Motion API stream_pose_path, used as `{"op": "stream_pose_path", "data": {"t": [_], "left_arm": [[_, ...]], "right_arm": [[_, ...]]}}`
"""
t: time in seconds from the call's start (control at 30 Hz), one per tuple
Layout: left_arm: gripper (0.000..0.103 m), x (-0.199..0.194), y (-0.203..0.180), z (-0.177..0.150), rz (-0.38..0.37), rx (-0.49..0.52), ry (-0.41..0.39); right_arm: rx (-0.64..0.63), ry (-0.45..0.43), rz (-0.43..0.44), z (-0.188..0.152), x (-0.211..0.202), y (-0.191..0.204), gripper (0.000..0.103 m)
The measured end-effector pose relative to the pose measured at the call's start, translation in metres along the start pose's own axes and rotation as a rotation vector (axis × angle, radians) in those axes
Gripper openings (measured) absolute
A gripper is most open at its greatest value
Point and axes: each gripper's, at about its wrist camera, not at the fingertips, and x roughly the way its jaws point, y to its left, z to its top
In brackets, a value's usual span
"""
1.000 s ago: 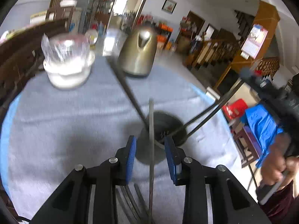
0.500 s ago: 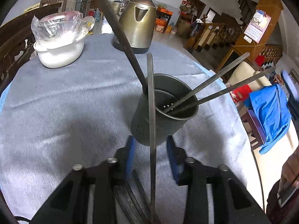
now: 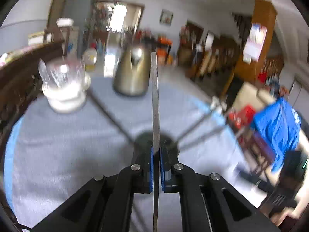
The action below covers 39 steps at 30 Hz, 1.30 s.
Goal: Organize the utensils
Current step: 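Withdraw both open tools from the cup toward the chopsticks on the cloth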
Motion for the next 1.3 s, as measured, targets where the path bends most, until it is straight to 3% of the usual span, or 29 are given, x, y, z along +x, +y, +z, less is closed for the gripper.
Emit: {"op": "stream_pose_path", "data": {"t": [0.13,0.27,0.33,0.6,0.87,1.03,1.1,1.17,1.23,1.3], "left_arm": [[0.006,-0.026,-0.004,0.032,0.011,-0.048,-0.179],[0.006,-0.029,-0.01,0.048,0.09,-0.083,-0.333],[0.006,-0.02,-0.01,0.05,0.133,-0.089,-0.367],[0.006,0.028,-0.011,0.035,0.263,-0.06,-0.373],[0.006,0.036,-0.013,0.019,0.237,-0.043,-0.294],[0.007,0.019,-0.015,0.005,0.229,-0.013,-0.245],[0.015,0.007,-0.015,0.0,0.231,-0.004,-0.238],[0.037,-0.01,-0.013,-0.009,0.228,-0.003,-0.235],[0.045,-0.025,-0.009,-0.019,0.24,-0.008,-0.233],[0.047,-0.035,-0.006,-0.03,0.257,-0.009,-0.207]], "right_arm": [[-0.017,0.043,0.024,-0.013,0.01,0.007,0.062],[-0.023,0.062,0.036,-0.02,0.011,0.011,0.062],[-0.023,0.072,0.038,-0.023,0.012,0.01,0.062],[-0.011,0.075,0.031,-0.021,0.01,0.007,0.062],[-0.001,0.08,0.03,-0.021,0.01,0.007,0.062],[-0.001,0.075,0.025,-0.021,0.008,0.009,0.062],[0.003,0.078,0.023,-0.021,0.008,0.009,0.062],[0.006,0.078,0.023,-0.021,0.008,0.009,0.062],[0.005,0.083,0.027,-0.023,0.008,0.011,0.062],[0.002,0.091,0.028,-0.025,0.01,0.013,0.062]]}}
